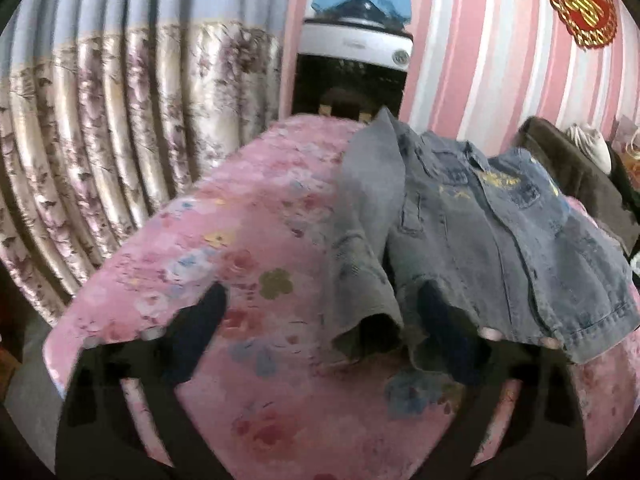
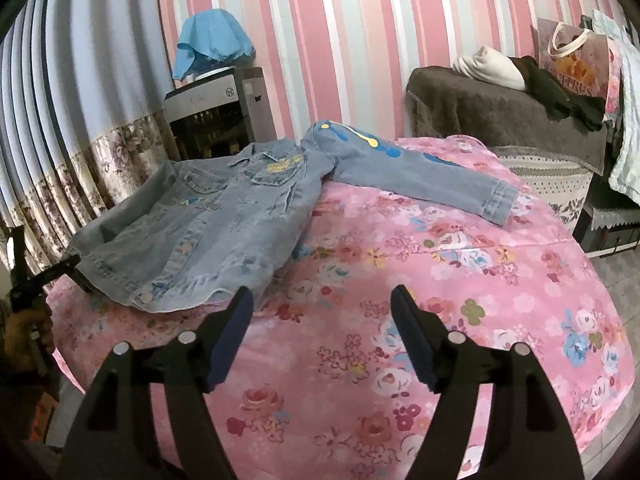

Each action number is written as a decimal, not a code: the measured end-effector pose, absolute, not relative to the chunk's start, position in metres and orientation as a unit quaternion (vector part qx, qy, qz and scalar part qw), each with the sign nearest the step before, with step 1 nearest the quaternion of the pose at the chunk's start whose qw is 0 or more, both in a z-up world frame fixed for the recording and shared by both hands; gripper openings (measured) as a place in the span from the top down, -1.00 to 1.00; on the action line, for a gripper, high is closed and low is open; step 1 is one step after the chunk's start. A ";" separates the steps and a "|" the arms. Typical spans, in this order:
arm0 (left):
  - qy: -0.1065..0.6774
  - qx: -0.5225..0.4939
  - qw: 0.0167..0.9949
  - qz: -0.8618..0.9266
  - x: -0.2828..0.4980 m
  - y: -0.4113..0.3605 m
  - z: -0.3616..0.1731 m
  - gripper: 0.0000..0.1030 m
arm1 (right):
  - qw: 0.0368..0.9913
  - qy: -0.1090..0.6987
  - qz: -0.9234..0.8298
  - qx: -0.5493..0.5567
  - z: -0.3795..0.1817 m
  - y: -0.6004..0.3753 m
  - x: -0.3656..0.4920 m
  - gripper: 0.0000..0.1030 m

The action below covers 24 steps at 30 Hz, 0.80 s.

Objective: Fold large clothes

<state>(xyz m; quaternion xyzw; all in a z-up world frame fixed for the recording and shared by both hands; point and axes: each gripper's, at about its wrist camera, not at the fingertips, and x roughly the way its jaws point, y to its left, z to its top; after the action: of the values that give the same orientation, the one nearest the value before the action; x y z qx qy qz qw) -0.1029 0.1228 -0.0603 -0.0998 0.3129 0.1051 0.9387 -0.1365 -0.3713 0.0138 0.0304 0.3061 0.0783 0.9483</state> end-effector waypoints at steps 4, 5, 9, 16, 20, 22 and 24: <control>0.331 -0.091 0.934 0.100 -0.086 0.126 -0.067 0.67 | 0.947 0.312 0.072 0.032 0.012 -0.377 -0.141 -0.40; 0.326 -0.087 0.935 0.110 -0.085 0.130 -0.065 0.84 | 0.947 0.311 0.070 0.031 0.012 -0.379 -0.143 -0.40; 0.305 -0.089 0.938 0.140 -0.084 0.155 -0.046 0.86 | 0.950 0.307 0.051 0.028 0.015 -0.390 -0.142 -0.40; 0.281 -0.090 0.943 0.151 -0.080 0.191 -0.008 0.87 | 0.957 0.289 0.017 0.021 0.031 -0.399 -0.119 -0.40; 0.277 -0.110 0.944 0.142 -0.073 0.206 0.006 0.88 | 0.958 0.285 0.008 0.019 0.044 -0.398 -0.106 -0.40; 0.274 -0.130 0.944 0.130 -0.067 0.215 0.016 0.88 | 0.958 0.287 0.007 0.013 0.049 -0.395 -0.098 -0.40; 0.270 -0.150 0.944 0.113 -0.058 0.223 0.029 0.88 | 0.958 0.286 0.013 0.000 0.058 -0.388 -0.087 -0.40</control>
<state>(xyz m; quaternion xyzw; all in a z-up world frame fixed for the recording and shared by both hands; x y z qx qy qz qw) -0.0577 0.2228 0.0292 -0.1503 0.2696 0.1134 0.9444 -0.0872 -0.3878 0.0576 0.0003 0.2865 0.0127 0.9580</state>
